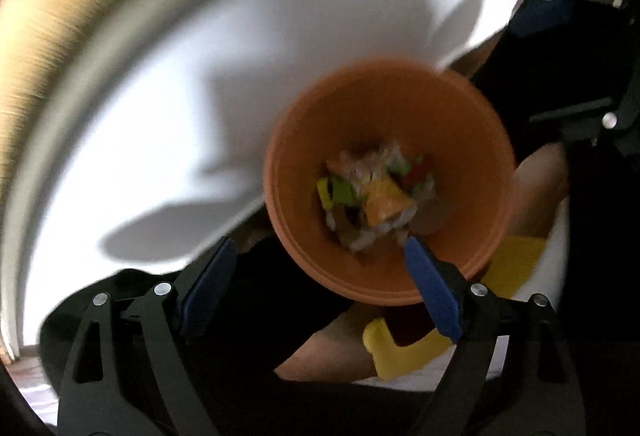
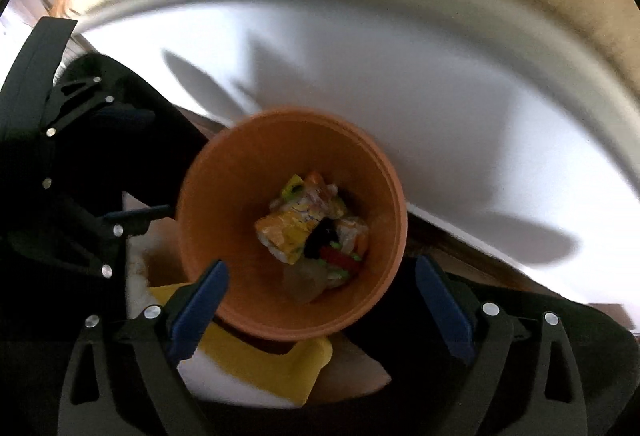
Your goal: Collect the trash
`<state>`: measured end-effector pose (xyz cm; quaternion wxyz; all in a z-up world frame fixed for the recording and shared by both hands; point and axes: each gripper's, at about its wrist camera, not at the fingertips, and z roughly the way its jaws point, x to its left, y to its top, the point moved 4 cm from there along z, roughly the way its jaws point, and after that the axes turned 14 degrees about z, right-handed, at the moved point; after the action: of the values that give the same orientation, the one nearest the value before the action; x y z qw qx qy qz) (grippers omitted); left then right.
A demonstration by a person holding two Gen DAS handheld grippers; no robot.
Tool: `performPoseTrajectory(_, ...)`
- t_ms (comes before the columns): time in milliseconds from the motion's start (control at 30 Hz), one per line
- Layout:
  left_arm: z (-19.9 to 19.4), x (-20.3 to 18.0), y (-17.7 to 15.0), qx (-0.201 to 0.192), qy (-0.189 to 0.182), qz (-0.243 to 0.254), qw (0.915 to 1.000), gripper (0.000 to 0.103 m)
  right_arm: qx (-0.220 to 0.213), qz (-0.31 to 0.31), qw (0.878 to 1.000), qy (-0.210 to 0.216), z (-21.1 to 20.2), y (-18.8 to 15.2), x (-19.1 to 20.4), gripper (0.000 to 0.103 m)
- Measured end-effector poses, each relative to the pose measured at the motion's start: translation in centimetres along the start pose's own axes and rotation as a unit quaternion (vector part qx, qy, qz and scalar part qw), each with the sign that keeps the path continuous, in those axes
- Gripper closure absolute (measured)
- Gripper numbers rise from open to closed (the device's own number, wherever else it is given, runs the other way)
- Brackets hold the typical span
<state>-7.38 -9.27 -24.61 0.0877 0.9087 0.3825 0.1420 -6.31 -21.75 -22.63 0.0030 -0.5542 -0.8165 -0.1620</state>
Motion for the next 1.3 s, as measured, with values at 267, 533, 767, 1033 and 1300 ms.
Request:
performPoseTrajectory(267,-17.6,5.5,3.2,-0.224,0.108,-0.077,0.9657,0.009,-0.211,0.012,0.977,-0.015,-14.7,3.6,0.4,0.005)
performPoseTrajectory(533,-22.9,10.9,7.7,-0.303,0.163,-0.168,0.9237,0.008,-0.315,0.089,0.942,-0.078,-18.8,9.9,-0.8,0.005)
performPoseTrajectory(767,-21.2,13.4,9.5,-0.289,0.164,-0.212,0.9191,0.008,-0.32,0.162,0.932,-0.06,-18.6,12.6,-2.5,0.005)
performPoseTrajectory(1033,-18.3,16.1,10.5,-0.265,0.164,-0.274,0.9097,0.008,-0.325,0.185,0.923,-0.09,-17.0,14.4,-3.3,0.005)
performPoseTrajectory(1300,-16.5,17.7,10.7,-0.249,0.167,-0.298,0.9063,0.008,-0.318,0.19,0.924,-0.097,-15.6,15.3,-3.7,0.005)
